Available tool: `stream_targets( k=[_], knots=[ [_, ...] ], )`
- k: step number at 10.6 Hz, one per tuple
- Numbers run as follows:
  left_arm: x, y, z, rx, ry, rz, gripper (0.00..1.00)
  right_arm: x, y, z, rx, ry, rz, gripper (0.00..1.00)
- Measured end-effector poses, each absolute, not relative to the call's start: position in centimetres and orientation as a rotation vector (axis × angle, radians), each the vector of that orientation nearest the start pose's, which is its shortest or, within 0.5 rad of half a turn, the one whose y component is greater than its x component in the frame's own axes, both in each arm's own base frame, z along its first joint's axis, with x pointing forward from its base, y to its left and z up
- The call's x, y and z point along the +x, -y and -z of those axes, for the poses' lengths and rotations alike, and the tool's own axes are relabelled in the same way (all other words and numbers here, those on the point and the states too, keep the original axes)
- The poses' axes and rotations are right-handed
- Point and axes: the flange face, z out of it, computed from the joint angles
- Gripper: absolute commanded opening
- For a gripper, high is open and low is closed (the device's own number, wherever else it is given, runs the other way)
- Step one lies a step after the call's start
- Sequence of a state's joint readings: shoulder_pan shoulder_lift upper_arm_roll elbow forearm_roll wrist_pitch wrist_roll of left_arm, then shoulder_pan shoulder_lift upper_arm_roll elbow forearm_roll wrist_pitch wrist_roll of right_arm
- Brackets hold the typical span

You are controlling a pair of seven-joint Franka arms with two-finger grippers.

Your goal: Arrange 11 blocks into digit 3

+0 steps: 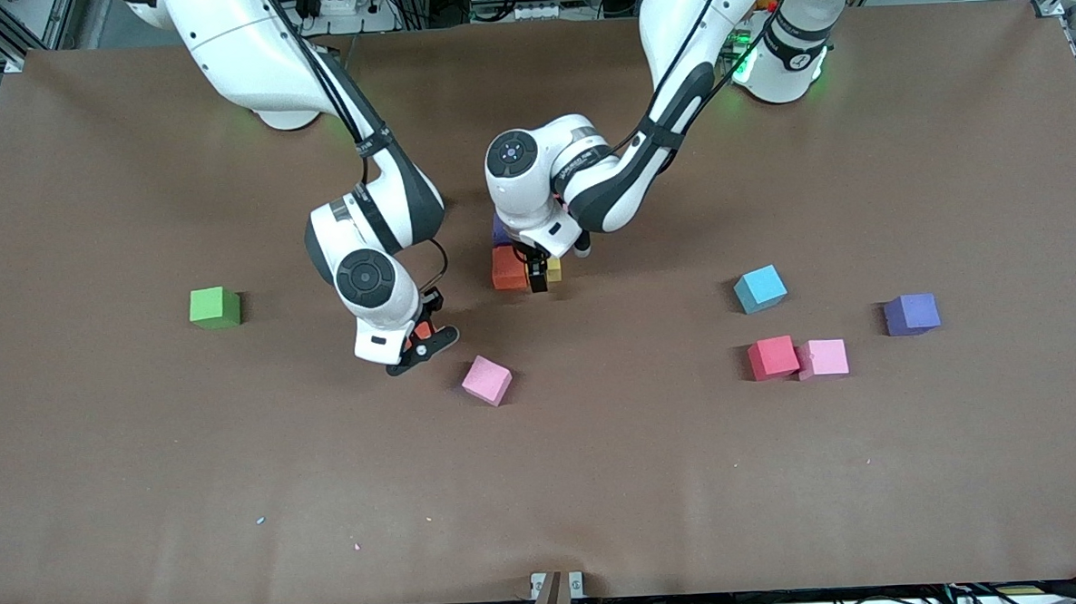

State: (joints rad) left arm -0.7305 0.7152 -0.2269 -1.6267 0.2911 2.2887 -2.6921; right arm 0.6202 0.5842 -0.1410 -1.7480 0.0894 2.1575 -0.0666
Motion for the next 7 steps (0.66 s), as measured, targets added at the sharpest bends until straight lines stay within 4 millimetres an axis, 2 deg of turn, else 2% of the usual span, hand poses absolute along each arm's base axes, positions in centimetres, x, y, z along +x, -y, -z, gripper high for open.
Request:
stream_targets(
  k=[3,7],
  knots=[
    [41.8,54.6,-22.0,2.273,-2.197,-0.152,1.00,56.9,-31.8,-24.3,-3.130,0.511,-0.322,0.00],
    [42.5,53.9,-27.5,2.379,-2.087,-0.205,1.00,57.1,-32.1,-24.8,-3.057,0.174,-0.372,0.00]
  ],
)
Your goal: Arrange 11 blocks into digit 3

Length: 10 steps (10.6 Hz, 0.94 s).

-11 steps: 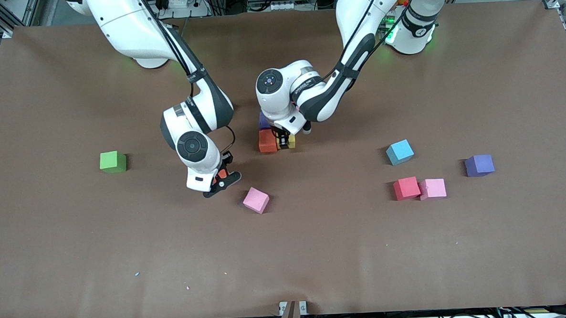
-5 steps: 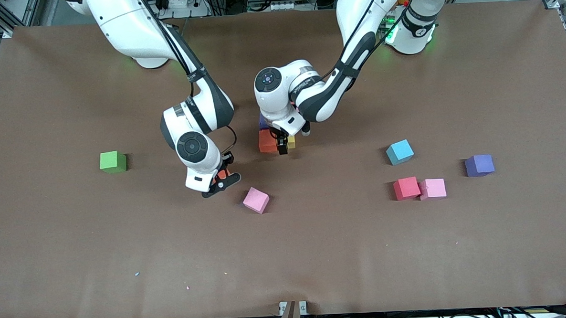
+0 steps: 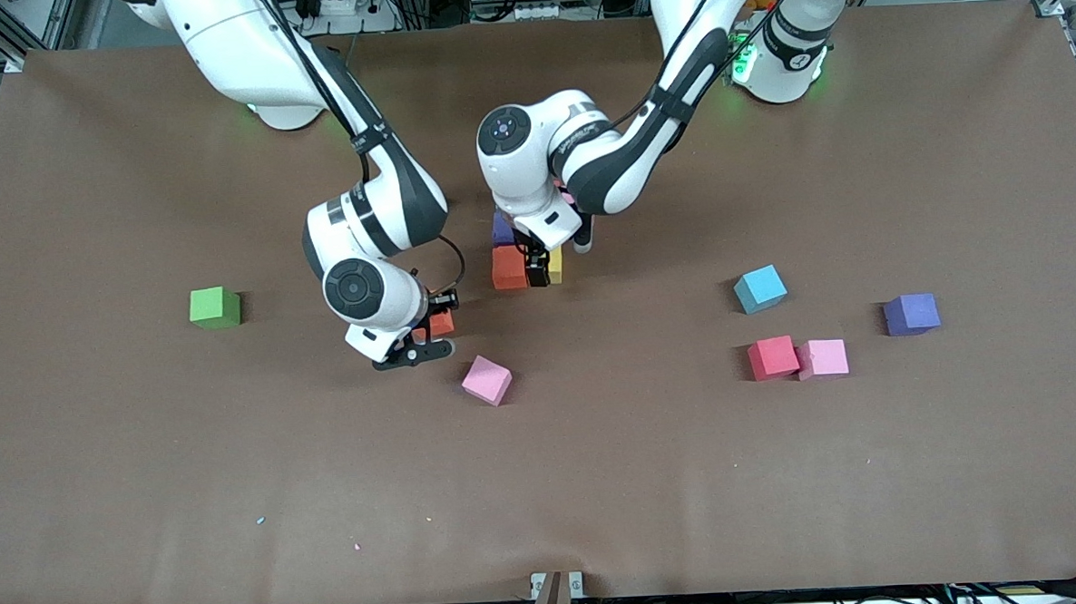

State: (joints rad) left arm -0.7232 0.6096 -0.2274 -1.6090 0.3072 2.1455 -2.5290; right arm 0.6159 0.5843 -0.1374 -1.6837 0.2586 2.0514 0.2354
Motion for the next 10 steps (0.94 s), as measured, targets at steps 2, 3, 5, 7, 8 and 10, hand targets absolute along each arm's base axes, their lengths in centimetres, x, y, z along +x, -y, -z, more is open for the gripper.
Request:
stream_targets(
  k=[2,3,5,7,8,10],
  knots=[
    [44.2,52.1,-31.2,-2.384,1.981,0.225,1.00,56.9,-32.9,-25.0,-3.069,0.031,-0.372,0.00],
    [45.5,50.5,-33.3,-2.407,1.938,0.215,1.00,56.6,-33.7,-25.2,-3.072,-0.038,-0.371,0.00],
    [48.8,45.7,-36.8,-2.456,1.800,0.151,1.00,56.0,-35.3,-25.3,-3.077,-0.150,-0.368,0.00],
    [51.5,40.4,-38.6,-2.537,1.568,0.064,1.00,55.9,-37.2,-25.7,-3.073,-0.209,-0.343,0.00],
    [52.6,37.9,-38.6,-2.578,1.418,0.018,1.00,55.7,-38.5,-25.6,-3.069,-0.224,-0.334,0.00],
    [54.9,32.0,-37.6,-2.655,1.119,-0.097,1.00,55.0,-41.4,-24.4,-3.062,-0.245,-0.332,0.00]
  ],
)
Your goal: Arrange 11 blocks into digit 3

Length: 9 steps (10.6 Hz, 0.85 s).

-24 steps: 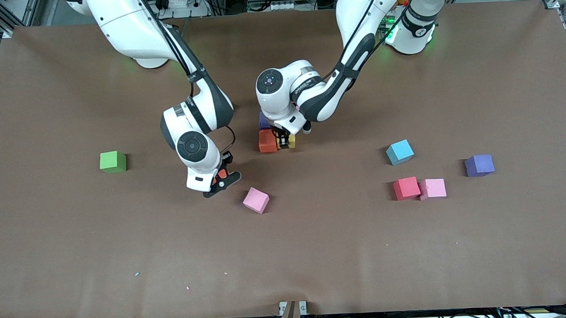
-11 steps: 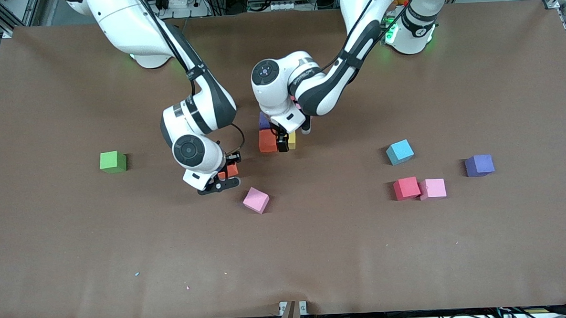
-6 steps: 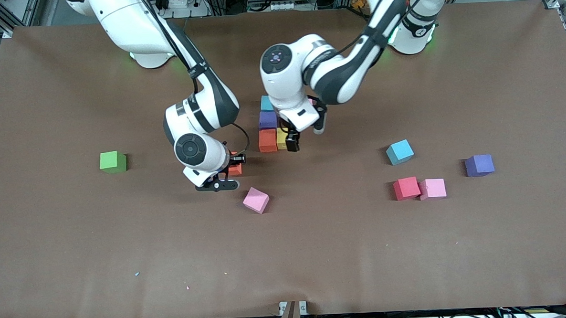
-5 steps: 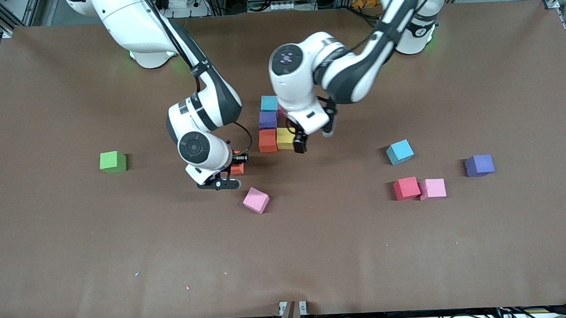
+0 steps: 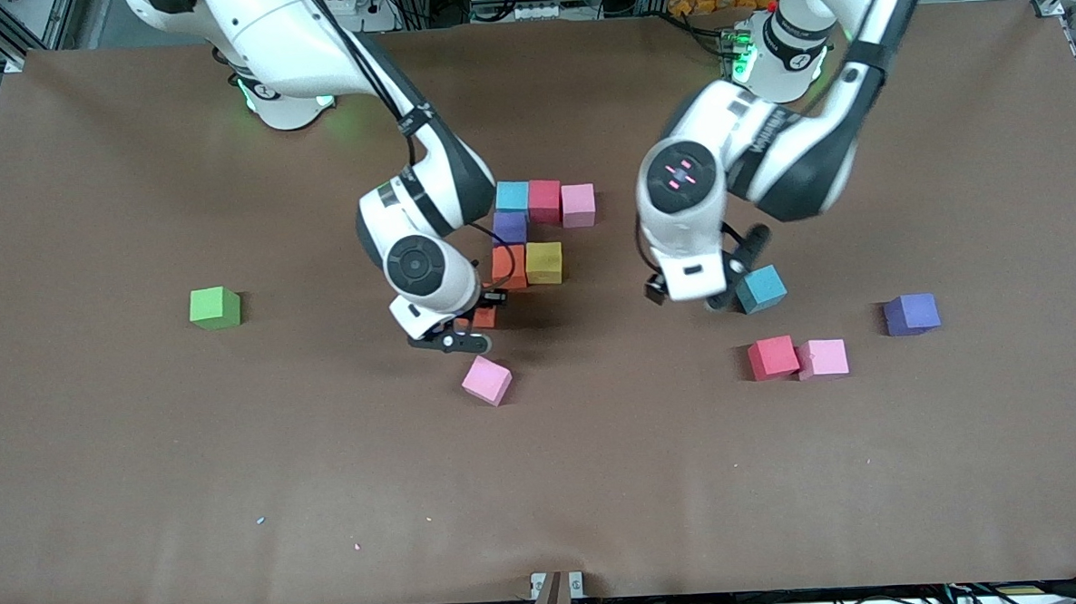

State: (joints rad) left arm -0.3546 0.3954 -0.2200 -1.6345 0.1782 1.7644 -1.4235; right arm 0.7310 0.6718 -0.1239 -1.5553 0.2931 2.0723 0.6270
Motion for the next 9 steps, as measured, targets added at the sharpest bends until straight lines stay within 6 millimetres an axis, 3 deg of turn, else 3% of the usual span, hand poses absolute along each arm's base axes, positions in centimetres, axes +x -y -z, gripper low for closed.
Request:
stream_targets(
  k=[2,5,6,9],
  knots=[
    [56.6,26.5,-36.4,-2.722,0.895,-0.190,1.00,54.4,-43.5,-23.6,-3.063,-0.247,-0.312,0.00],
    [58.7,19.0,-33.8,-2.826,0.740,-0.217,1.00,54.8,-44.0,-23.4,-3.061,-0.243,-0.292,0.00],
    [58.3,17.9,-32.1,-2.850,0.727,-0.203,1.00,54.8,-44.0,-23.3,-3.061,-0.241,-0.290,0.00],
    [56.4,18.1,-28.8,-2.879,0.693,-0.195,1.00,54.2,-45.2,-22.8,-3.054,-0.218,-0.254,0.00]
  ],
)
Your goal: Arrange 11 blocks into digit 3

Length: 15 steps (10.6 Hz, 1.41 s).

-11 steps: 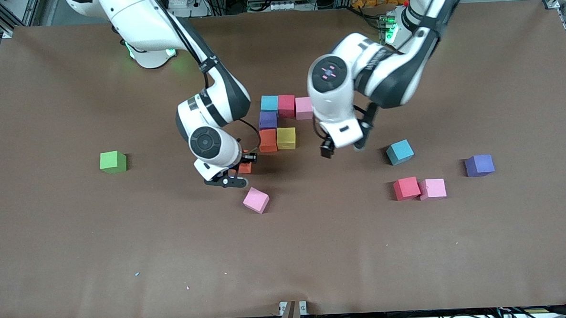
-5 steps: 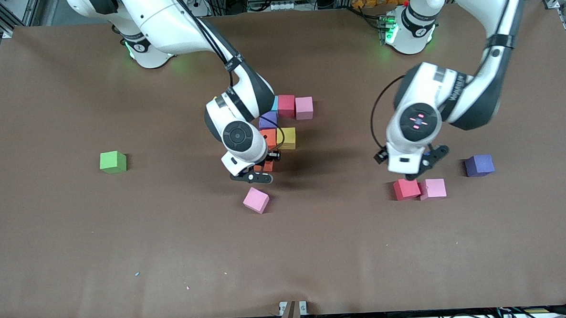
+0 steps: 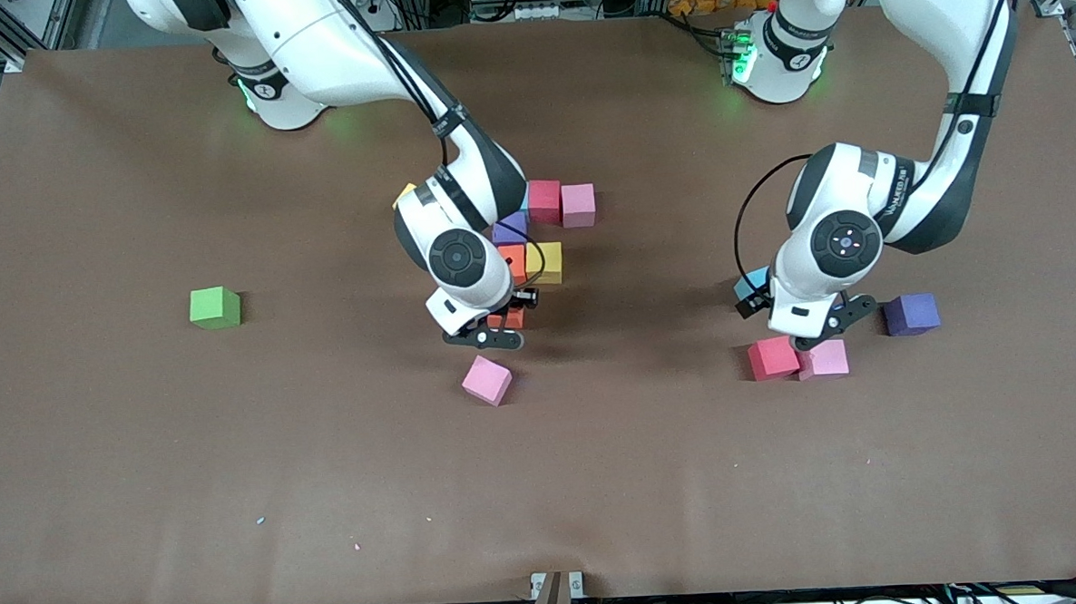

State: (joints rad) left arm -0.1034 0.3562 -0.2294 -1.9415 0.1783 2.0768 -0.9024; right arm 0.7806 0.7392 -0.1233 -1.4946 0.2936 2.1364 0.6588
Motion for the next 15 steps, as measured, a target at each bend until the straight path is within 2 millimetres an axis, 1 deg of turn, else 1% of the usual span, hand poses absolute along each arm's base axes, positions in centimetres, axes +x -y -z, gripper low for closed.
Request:
stream_targets(
  k=[1,3,5,6,7,9,11,12,13,14,15],
  knots=[
    [56.0,18.2,-27.9,-2.898,0.684,-0.177,1.00,53.9,-45.6,-22.6,-3.054,-0.209,-0.247,0.00],
    [54.6,17.9,-25.3,-2.937,0.647,-0.154,1.00,53.8,-45.7,-22.4,-3.075,-0.184,-0.233,0.00],
    [53.3,16.0,-22.9,-2.966,0.587,-0.164,1.00,53.5,-45.7,-21.9,-3.095,-0.161,-0.225,0.00],
    [53.1,15.0,-22.4,-2.973,0.560,-0.175,1.00,53.3,-45.7,-21.5,-3.096,-0.159,-0.219,0.00],
    [53.1,14.4,-22.3,-2.978,0.538,-0.182,1.00,53.1,-45.6,-21.0,-3.097,-0.162,-0.213,0.00],
    [53.0,14.4,-22.2,-2.981,0.519,-0.188,1.00,52.8,-45.3,-20.3,-3.102,-0.215,-0.222,0.00],
    [52.8,14.5,-21.5,-2.985,0.516,-0.194,0.85,52.8,-45.3,-20.3,-3.101,-0.250,-0.224,0.00],
    [52.8,14.4,-21.2,-2.985,0.519,-0.199,0.72,52.7,-45.3,-20.3,-3.102,-0.258,-0.227,0.00],
    [52.8,14.3,-21.0,-2.983,0.523,-0.205,0.51,52.7,-45.3,-20.3,-3.103,-0.267,-0.230,0.00],
    [52.8,14.2,-20.7,-2.982,0.531,-0.212,0.22,52.7,-45.3,-20.3,-3.102,-0.282,-0.231,0.00],
    [52.8,14.2,-20.7,-2.988,0.565,-0.220,0.00,52.7,-45.3,-20.3,-3.102,-0.287,-0.231,0.00]
  ],
)
